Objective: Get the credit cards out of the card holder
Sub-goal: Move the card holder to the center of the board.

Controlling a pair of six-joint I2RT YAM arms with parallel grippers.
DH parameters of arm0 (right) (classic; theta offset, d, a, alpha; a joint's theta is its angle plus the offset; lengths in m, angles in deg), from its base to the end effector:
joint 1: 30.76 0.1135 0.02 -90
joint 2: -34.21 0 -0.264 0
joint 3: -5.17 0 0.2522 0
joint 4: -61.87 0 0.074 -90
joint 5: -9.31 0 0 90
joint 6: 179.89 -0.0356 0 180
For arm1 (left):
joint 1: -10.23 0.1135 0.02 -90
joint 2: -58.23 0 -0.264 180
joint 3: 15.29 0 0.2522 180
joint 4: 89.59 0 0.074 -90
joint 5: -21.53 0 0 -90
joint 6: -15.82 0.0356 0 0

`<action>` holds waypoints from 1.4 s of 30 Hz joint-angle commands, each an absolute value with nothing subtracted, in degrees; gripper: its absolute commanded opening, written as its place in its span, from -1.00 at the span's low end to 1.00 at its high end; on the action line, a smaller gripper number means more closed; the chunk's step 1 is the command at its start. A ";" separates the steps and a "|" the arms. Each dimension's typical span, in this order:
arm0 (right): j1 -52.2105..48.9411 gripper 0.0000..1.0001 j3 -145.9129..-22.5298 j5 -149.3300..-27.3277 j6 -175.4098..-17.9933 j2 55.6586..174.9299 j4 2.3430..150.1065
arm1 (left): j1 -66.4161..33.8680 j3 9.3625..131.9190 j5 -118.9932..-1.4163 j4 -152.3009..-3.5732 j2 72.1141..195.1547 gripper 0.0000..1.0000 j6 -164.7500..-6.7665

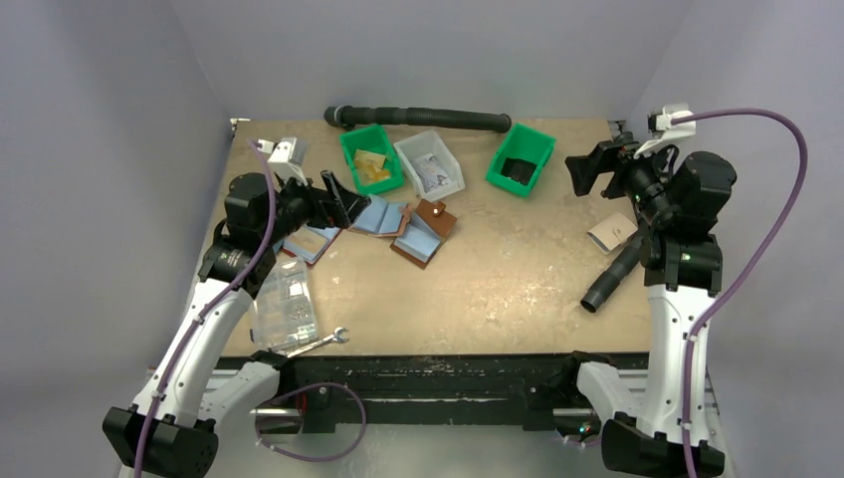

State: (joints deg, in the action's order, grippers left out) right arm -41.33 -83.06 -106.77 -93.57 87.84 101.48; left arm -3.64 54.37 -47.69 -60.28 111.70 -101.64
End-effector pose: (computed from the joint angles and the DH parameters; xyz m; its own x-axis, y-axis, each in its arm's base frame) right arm 0.1765 -0.0170 0.4600 -0.1027 0.0778 -0.9917 -0.2597 0.9603 0.1023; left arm 0.2004 -0.0625 0.3716 -0.4536 -0.3321 -0.8270 0.3949 0.7570 -0.5206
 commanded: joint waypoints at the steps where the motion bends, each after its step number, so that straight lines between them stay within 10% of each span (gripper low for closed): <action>1: -41.72 0.98 -82.14 -107.25 -93.78 87.56 100.33 | -3.13 52.52 -45.33 -62.79 110.78 1.00 -102.89; 15: -41.92 0.98 -80.11 -101.18 -61.80 96.29 115.00 | -3.22 44.16 -43.46 -67.97 113.53 0.99 -97.58; 42: -48.36 0.85 -84.16 -84.77 -47.26 130.85 116.97 | -2.93 37.58 -42.32 -70.73 113.35 0.96 -95.71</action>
State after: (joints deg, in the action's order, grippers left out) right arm -48.43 -82.58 -92.11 -48.44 130.44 119.51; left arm -3.64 36.82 -43.14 -68.83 114.78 -97.05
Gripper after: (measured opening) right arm 0.931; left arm 0.985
